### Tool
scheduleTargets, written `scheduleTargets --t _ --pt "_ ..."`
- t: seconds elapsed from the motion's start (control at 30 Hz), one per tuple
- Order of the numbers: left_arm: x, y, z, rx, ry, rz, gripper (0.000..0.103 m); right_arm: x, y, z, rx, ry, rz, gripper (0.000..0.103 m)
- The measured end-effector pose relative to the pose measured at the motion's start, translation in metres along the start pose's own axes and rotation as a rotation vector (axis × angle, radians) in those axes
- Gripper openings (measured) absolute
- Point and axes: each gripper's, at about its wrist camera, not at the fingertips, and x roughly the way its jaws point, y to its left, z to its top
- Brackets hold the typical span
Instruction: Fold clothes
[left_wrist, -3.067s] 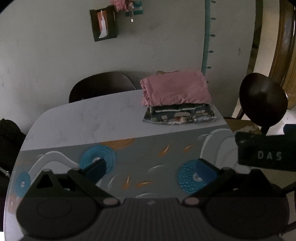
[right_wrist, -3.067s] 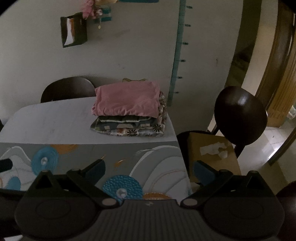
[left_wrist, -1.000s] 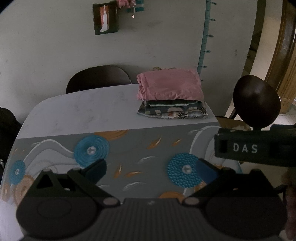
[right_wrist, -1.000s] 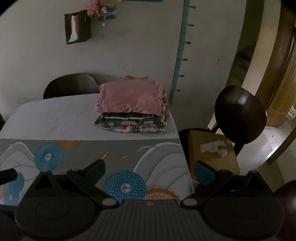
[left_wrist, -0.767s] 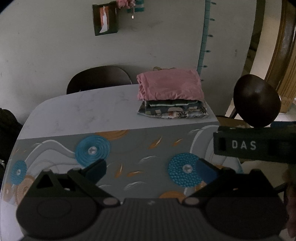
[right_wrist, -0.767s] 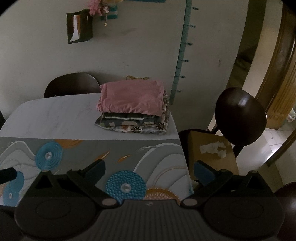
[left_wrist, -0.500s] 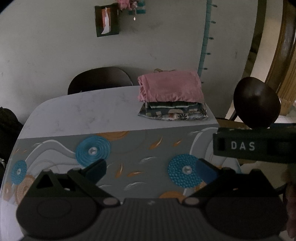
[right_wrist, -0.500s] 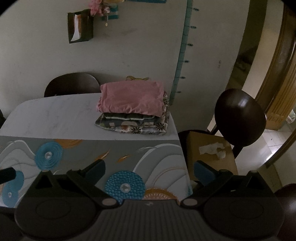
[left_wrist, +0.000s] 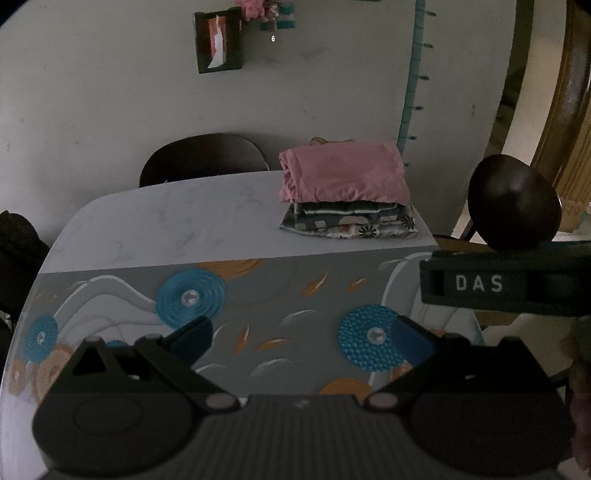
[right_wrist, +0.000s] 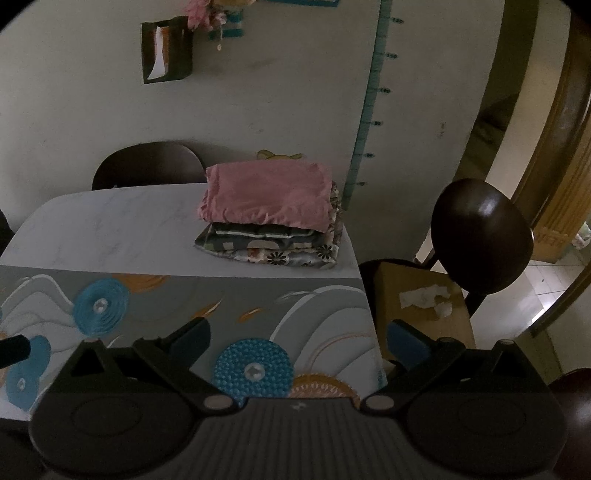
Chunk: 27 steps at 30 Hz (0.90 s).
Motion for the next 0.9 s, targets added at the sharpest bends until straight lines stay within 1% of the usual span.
scheduleTargets --t 0.2,0.47,0.67,0.8,0.9 --pt "-0.0028 -0.0031 -0.0013 0.009 -0.011 -0.012 0.103 -0.0027 0.0039 0.0003 -0.013 -0.013 -0.018 0.102" --pt "-0.0009 -0.0032 -0.0019 0.007 -0.005 0.013 0.103 -0.0027 0.0055 -0.0007 -0.019 -0.013 -0.022 0.102" --pt "-0.0026 -0.0017 -0.0023 0.0 -0.022 -0.006 0.103 -0.0045 0.0037 -0.0005 -0.021 -0.014 -0.019 0.102" --pt "-0.0027 -0.0017 -0.0019 -0.008 -0.007 -0.011 0.103 -0.0046 -0.0013 -0.0008 -0.005 -0.017 -0.024 0.102" --pt "-0.0038 -0.0014 -0.0016 -0.006 -0.013 -0.025 0.103 -0.0049 -0.0034 -0.0011 0.001 -0.016 -0.019 0.102"
